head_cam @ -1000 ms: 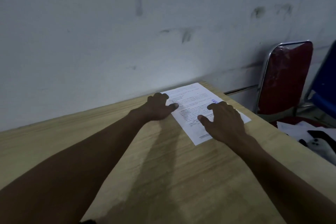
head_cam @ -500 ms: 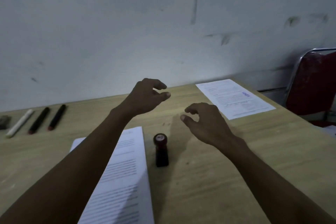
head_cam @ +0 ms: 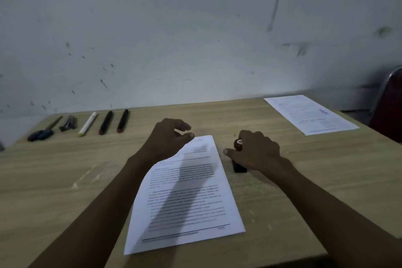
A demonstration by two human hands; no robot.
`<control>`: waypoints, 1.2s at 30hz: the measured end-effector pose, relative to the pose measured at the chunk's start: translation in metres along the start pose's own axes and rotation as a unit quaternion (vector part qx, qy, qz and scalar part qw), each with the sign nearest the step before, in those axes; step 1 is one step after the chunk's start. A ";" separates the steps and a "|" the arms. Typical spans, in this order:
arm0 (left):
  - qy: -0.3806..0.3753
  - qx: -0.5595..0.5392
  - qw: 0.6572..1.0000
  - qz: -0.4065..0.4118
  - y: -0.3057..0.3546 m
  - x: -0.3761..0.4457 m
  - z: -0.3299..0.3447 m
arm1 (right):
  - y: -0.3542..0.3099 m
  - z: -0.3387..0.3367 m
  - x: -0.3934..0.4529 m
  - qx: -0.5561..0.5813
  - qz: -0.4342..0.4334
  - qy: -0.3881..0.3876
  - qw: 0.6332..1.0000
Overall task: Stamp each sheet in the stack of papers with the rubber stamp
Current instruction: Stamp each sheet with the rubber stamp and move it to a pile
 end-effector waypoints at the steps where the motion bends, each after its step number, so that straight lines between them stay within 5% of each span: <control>1: -0.003 0.002 1.000 -0.004 -0.006 -0.003 0.000 | 0.000 0.002 0.000 -0.002 -0.001 0.004 1.000; 8: -0.012 0.003 1.000 -0.024 -0.040 -0.023 0.000 | -0.006 0.005 0.000 0.023 0.000 0.057 0.998; 15: -0.043 0.046 0.998 0.012 -0.060 -0.040 0.027 | -0.022 0.003 -0.002 0.236 -0.026 0.065 0.969; 24: -0.063 0.084 0.994 0.039 -0.063 -0.046 0.043 | -0.044 0.029 -0.024 0.093 -0.082 0.060 0.990; 36: -0.038 0.075 0.995 0.062 -0.067 -0.052 0.046 | -0.054 0.044 -0.033 0.041 -0.083 0.090 0.992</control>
Point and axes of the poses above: each hand's wrist, its own x-axis towards the middle knuckle, its own z-axis out of the palm, y = z × x, the point moved 3 cm from there along x, towards the middle knuckle, and after that the axes turned 4 degrees about -x, right-handed, at the moved point
